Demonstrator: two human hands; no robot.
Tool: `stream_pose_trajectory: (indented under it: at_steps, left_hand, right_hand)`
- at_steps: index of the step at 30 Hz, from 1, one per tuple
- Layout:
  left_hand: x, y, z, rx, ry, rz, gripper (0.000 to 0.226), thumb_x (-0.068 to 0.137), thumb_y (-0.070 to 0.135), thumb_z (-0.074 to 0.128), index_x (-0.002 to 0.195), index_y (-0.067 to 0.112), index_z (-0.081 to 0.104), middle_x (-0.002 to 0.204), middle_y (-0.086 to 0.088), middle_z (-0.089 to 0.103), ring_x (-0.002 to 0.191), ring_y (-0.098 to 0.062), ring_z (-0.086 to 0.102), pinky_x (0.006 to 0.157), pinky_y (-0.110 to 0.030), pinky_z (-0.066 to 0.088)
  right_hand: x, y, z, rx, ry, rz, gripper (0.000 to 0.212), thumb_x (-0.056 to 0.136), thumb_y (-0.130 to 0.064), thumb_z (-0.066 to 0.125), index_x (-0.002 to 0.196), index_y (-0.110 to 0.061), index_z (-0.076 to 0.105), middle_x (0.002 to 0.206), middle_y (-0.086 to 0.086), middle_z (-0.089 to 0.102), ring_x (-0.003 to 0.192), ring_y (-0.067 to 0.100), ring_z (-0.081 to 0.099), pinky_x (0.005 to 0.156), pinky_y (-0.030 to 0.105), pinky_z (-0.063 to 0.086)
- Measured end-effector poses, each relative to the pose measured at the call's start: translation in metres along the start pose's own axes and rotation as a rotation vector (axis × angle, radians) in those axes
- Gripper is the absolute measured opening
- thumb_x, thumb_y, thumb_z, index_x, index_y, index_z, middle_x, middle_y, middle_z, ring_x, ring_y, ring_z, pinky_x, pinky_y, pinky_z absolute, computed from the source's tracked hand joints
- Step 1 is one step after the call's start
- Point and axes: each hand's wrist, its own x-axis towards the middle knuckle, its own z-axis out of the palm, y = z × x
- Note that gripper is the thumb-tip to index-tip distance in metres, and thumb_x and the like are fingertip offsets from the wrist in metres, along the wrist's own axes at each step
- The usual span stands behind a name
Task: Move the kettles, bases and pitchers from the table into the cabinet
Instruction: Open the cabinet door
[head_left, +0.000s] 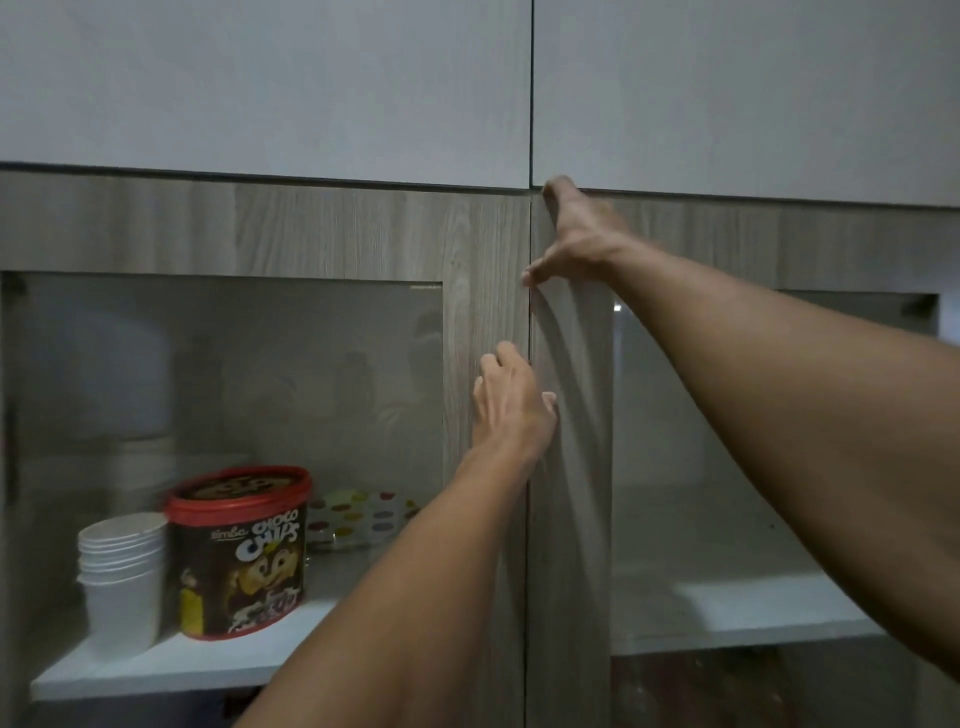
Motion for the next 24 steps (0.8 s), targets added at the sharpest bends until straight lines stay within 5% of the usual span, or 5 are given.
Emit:
stream_pose_trajectory:
  at_steps: [8, 13, 17, 24]
  left_hand:
    - [-0.038, 0.02, 0.001, -0.141, -0.148, -0.088, 0.056, 0.095, 0.038, 0.057, 0.138, 0.008, 0.037, 0.127, -0.019, 0.059, 0.114, -0.038, 0.06, 0.092, -0.044, 0.051]
    - [-0.086, 0.054, -0.012, -0.139, -0.063, -0.108, 0.059, 0.092, 0.037, 0.064, 0.136, 0.006, 0.038, 0.117, -0.022, 0.066, 0.105, -0.04, 0.065, 0.085, -0.046, 0.055]
    - [-0.135, 0.093, -0.023, -0.128, 0.021, -0.096, 0.056, 0.09, 0.035, 0.067, 0.131, 0.007, 0.04, 0.107, -0.021, 0.069, 0.099, -0.041, 0.067, 0.076, -0.041, 0.055]
    - [-0.24, 0.182, -0.042, -0.235, 0.072, -0.007, 0.044, 0.082, 0.02, 0.075, 0.113, 0.011, 0.046, 0.104, -0.012, 0.069, 0.093, -0.031, 0.068, 0.077, -0.04, 0.056]
  right_hand:
    - [-0.041, -0.003, -0.025, 0.057, 0.092, -0.031, 0.097, 0.064, -0.048, 0.088, 0.138, -0.029, 0.029, 0.111, 0.007, 0.057, 0.106, 0.036, 0.061, 0.092, 0.049, 0.053]
    - [-0.102, 0.011, -0.041, 0.002, 0.085, 0.049, 0.115, 0.074, -0.057, 0.076, 0.156, -0.037, -0.002, 0.152, 0.02, 0.026, 0.136, 0.043, 0.035, 0.104, 0.053, 0.043]
    - [-0.158, 0.028, -0.073, 0.019, 0.06, 0.129, 0.118, 0.074, -0.068, 0.066, 0.157, -0.029, -0.008, 0.158, 0.022, 0.008, 0.14, 0.046, 0.027, 0.105, 0.054, 0.039]
    - [-0.247, 0.044, -0.159, 0.073, 0.102, 0.157, 0.109, 0.078, -0.038, 0.067, 0.157, -0.012, -0.004, 0.149, 0.025, 0.021, 0.127, 0.044, 0.041, 0.087, 0.042, 0.045]
